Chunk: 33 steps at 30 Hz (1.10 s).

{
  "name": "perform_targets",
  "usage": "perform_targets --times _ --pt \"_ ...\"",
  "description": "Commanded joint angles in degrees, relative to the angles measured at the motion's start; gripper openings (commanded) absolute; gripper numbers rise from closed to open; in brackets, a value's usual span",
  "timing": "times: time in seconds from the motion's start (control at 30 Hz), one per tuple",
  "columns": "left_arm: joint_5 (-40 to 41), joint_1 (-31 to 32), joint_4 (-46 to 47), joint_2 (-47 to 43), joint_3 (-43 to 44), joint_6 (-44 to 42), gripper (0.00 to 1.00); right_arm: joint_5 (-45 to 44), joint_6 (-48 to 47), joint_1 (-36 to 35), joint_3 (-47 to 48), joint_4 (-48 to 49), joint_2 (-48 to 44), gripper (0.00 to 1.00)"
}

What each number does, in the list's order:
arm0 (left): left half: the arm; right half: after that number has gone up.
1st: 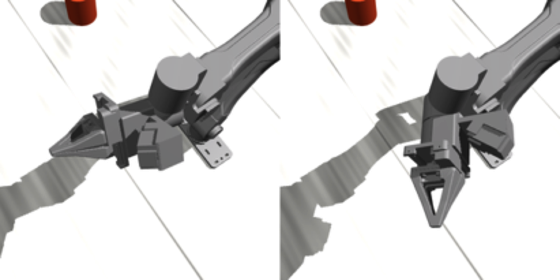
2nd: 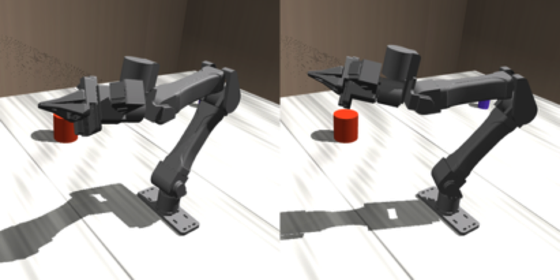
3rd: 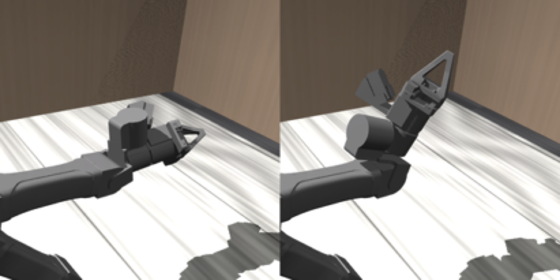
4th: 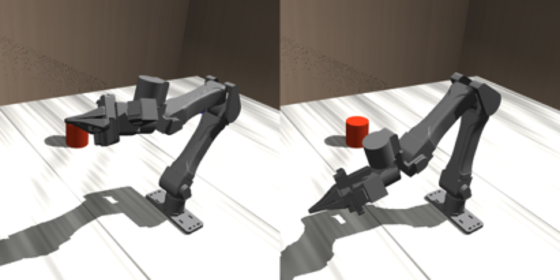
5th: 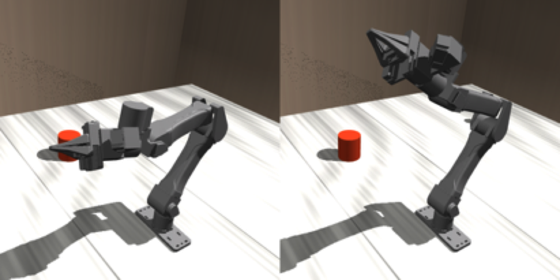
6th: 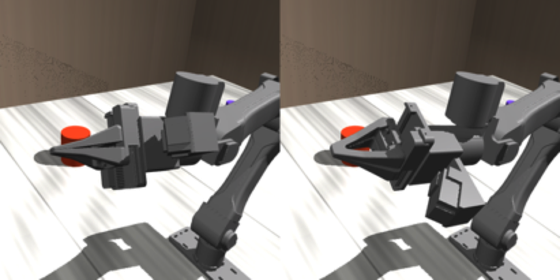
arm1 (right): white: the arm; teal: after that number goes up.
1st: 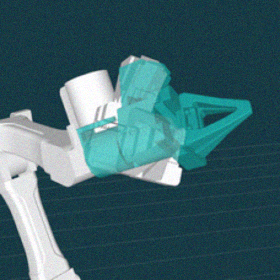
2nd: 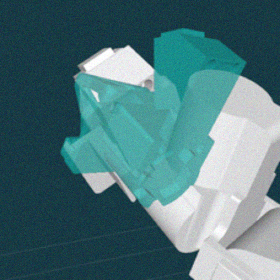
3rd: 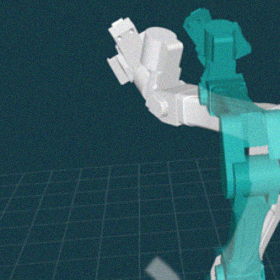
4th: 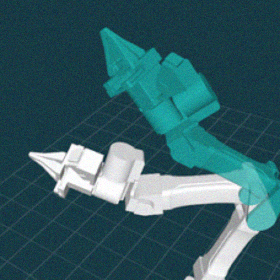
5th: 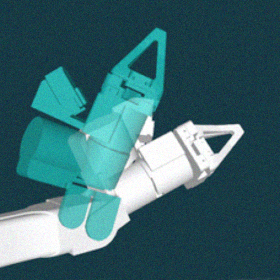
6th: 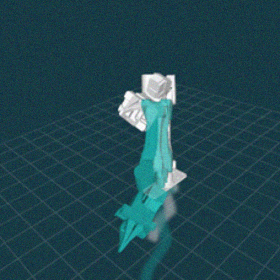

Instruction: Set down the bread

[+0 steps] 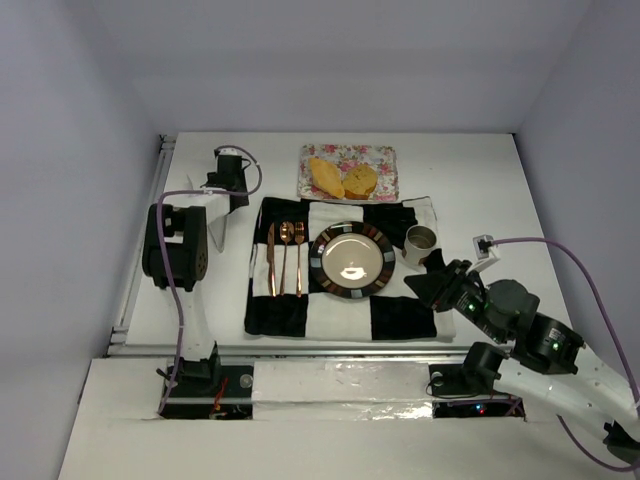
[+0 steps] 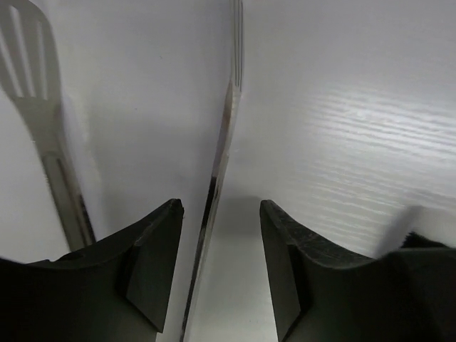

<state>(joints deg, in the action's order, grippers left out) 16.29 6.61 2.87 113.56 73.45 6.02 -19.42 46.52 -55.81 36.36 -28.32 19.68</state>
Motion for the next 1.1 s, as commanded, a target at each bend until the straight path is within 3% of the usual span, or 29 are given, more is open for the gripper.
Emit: perform_targets --times 0.0,0.2,0.3,0.33,0.43,0.57,0.67,0.73,0.83,0.93,0.97,1.07 --pt "0.32 -0.02 -0.76 1.13 3.89 -1.98 0.44 1.22 0.06 0.09 -1.03 4.4 1.23 0.29" --pt "0.84 -0.02 -1.2 5.09 7.23 -3.12 0.31 3.16 0.94 0.09 -2.61 7.13 4.05 0.29" --pt "1.9 -0.63 -1.38 6.32 7.85 -4.0 0.12 3.86 1.64 0.09 -3.13 8.36 4.49 0.34" --pt "1.81 -0.64 -1.38 6.5 7.59 -4.0 0.0 4.12 1.73 0.09 -3.14 8.45 4.49 0.36" --pt "1.46 -1.16 -1.21 6.59 6.54 -3.47 0.0 4.04 2.26 0.09 -2.87 8.01 4.4 0.47" --pt "0.59 -1.16 0.02 3.44 4.25 -2.42 0.0 5.0 3.57 0.09 -2.79 8.54 3.96 0.69" --pt "-0.47 -1.16 0.99 -1.56 1.88 -1.1 0.0 6.49 4.71 0.09 -2.87 11.51 3.7 0.79" --pt "-1.35 -1.16 1.34 -4.82 0.3 0.47 0.0 7.29 4.63 0.09 -3.13 13.36 3.87 0.79" --pt "-5.21 -1.16 2.13 -12.55 -1.9 2.5 0.0 10.62 4.45 0.09 -3.05 17.49 5.8 0.67" --pt "-11.79 -1.16 3.28 -20.99 -3.74 6.19 0.0 15.1 4.72 0.09 -2.08 22.94 10.19 0.24" --pt "-15.81 -1.16 3.97 -25.36 -4.19 8.72 0.0 17.64 4.8 0.09 -1.91 25.04 11.33 0.04" --pt "-27.58 -1.16 7.56 -34.5 -7.61 13.56 0.0 21.24 5.33 0.09 -1.47 33.39 16.08 0.0"
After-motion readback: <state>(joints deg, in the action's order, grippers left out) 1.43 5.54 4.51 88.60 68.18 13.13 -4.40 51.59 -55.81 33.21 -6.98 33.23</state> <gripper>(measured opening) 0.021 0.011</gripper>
